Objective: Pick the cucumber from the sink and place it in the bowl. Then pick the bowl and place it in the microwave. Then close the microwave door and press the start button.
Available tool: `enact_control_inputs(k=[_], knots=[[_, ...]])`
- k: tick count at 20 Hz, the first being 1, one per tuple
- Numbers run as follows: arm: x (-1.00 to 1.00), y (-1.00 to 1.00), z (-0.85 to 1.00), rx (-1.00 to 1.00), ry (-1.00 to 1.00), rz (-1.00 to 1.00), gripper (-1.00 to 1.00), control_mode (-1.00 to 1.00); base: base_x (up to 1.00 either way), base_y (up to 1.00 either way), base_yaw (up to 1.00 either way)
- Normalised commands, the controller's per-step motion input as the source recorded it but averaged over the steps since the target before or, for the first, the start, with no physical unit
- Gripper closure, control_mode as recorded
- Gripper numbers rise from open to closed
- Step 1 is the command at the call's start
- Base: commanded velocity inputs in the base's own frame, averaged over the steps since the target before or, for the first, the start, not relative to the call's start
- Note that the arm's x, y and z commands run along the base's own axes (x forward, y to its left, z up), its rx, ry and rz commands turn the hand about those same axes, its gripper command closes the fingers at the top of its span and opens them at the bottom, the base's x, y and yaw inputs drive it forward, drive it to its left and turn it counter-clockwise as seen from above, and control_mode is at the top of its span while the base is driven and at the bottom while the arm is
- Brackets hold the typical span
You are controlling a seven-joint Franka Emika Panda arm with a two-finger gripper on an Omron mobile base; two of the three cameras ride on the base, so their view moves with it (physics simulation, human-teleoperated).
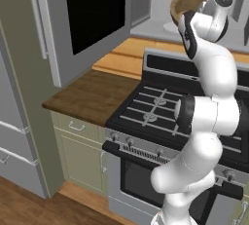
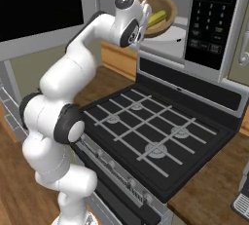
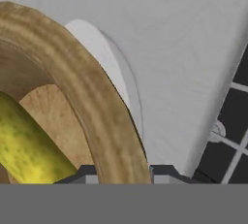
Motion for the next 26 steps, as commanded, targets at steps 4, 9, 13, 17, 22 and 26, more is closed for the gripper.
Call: enact_control_inputs(k=[4, 9, 13, 17, 22, 26], knots=[[0.59, -0.01, 0.00, 0.00, 0.04, 0.00, 1.00, -1.00, 0.00, 0.00, 0.00], [0.56, -0.08, -0.09, 0.00, 0.05, 0.00, 1.00, -1.00, 0.00, 0.00, 0.00], [0.33, -0.14, -0.22, 0.00, 0.08, 0.00, 1.00, -1.00, 0.00, 0.00, 0.00], [0.24, -0.05, -0.27, 0.00, 0.13, 0.00, 1.00, -1.00, 0.00, 0.00, 0.00], [0.10, 0.00, -0.34, 0.00, 0.06, 0.00, -1.00, -1.00, 0.00, 0.00, 0.00], [0.08, 0.00, -0.29, 0.00, -0.01, 0.00, -1.00, -1.00, 0.00, 0.00, 0.00]])
